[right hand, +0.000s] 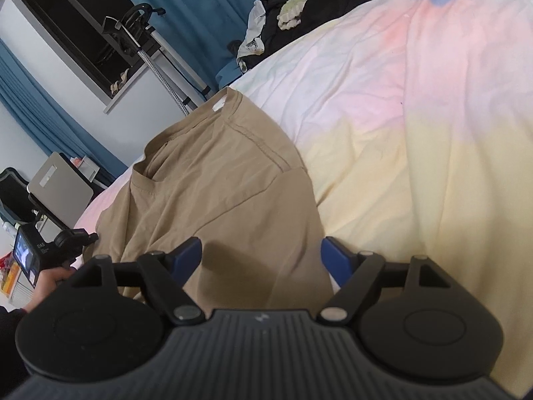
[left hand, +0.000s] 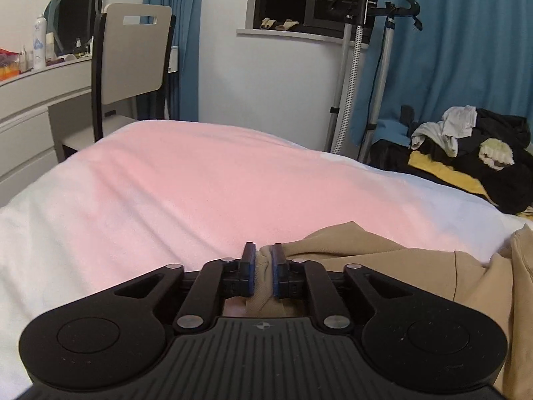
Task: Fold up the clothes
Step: 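Smooth the laid T-shirt flat with both open grippers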
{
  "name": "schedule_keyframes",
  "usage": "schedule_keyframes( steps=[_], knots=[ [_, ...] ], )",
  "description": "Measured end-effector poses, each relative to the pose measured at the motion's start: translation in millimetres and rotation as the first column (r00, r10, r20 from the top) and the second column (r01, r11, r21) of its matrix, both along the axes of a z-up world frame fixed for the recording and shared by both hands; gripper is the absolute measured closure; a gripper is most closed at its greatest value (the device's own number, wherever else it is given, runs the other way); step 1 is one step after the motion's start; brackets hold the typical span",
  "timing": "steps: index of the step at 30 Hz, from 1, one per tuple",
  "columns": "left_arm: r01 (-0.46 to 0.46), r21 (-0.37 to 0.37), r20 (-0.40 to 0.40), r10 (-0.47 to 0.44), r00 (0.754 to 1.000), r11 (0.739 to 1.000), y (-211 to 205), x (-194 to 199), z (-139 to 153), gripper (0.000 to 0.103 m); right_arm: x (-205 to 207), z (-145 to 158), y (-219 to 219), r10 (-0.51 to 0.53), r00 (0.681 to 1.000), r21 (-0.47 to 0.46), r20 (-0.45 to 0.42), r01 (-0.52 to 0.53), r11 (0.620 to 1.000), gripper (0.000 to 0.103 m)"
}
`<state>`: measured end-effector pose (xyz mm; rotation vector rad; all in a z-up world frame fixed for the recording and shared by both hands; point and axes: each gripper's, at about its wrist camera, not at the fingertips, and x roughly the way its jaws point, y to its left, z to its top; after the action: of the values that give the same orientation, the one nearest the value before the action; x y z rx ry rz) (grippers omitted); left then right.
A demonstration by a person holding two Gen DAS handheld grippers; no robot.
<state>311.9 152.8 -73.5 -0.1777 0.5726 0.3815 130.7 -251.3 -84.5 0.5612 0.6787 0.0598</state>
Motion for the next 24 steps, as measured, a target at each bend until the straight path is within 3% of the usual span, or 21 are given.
schedule_keyframes(
  steps=[2,5,8,12,17,24],
  knots=[
    [-0.008,-0.029,-0.019,0.007,1.0,1.0,-2,-6,10,0.037,3,1,3,0.008,1.0,-0.024,0.003,-0.008,1.0,0.023],
    [0.074,-0.064,-0.003,-0.075,0.997,0.995,-14,-24,24,0.033,5,4,5,0.019,1.0,-0.038,0.01,-0.019,0.999,0.023],
    [0.17,-0.037,0.007,-0.17,0.985,0.985,-36,-47,36,0.03,1,10,8,0.039,0.999,-0.047,0.033,-0.037,0.998,0.023],
    [0.245,-0.072,0.047,-0.242,0.969,0.967,-64,-88,51,0.029,-8,18,14,0.061,0.996,-0.079,0.058,-0.056,0.995,0.023],
    [0.367,-0.06,0.082,-0.361,0.929,0.928,-112,-149,72,0.029,-24,31,17,0.075,0.993,-0.126,0.094,-0.063,0.99,0.023],
    [0.471,-0.14,0.154,-0.451,0.879,0.871,-147,-233,54,0.028,-53,45,-9,0.001,0.995,-0.097,0.099,0.009,0.995,0.023]
  ],
)
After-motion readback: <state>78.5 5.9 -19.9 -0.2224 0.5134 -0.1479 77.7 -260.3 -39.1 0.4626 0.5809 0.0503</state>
